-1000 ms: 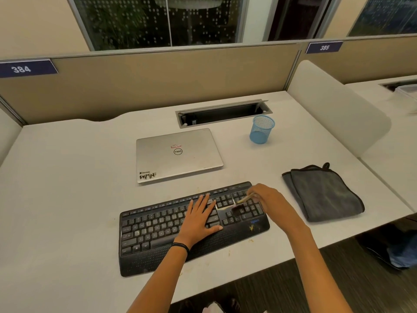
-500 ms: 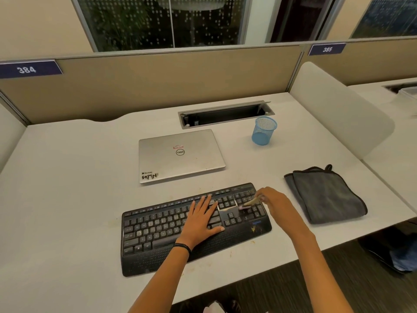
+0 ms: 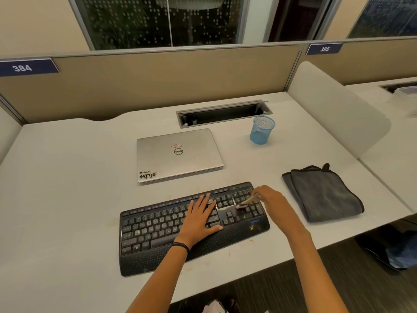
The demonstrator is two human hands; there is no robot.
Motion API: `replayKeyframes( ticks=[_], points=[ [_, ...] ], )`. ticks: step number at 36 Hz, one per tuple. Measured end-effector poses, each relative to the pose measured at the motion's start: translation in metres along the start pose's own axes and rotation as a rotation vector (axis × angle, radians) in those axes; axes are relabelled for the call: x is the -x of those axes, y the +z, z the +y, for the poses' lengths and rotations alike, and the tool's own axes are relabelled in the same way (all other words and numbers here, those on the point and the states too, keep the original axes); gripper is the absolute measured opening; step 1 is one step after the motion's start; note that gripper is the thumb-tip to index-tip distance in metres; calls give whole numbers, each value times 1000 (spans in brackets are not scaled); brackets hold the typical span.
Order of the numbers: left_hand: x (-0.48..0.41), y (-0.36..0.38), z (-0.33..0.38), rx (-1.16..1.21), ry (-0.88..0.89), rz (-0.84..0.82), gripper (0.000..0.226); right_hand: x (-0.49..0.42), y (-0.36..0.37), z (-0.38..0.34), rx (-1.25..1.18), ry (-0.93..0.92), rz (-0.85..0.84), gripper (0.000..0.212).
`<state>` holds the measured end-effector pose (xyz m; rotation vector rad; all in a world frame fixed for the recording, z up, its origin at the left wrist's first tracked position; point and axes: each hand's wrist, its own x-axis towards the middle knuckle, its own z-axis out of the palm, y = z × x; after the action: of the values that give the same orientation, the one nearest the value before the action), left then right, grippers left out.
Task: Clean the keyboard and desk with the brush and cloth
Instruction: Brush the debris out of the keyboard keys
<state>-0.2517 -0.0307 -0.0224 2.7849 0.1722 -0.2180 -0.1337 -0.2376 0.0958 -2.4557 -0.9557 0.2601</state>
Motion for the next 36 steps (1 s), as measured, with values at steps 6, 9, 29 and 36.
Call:
replayKeyframes(
  ticks=[6,9,29,36],
  points=[
    [0,0,0,-9,-1,-4,111,-5,1,3,62,35,4,26],
    [0,0,-1,-10,1,-6,110,1,2,-10,21,-22,-38,21],
    [-1,1,-1,-11,4,5,104,10,-3,-10,43,41,-47,23],
    [-1,2,-2,2,7,4,103,7,-5,-18,54,69,-22,24]
  ],
)
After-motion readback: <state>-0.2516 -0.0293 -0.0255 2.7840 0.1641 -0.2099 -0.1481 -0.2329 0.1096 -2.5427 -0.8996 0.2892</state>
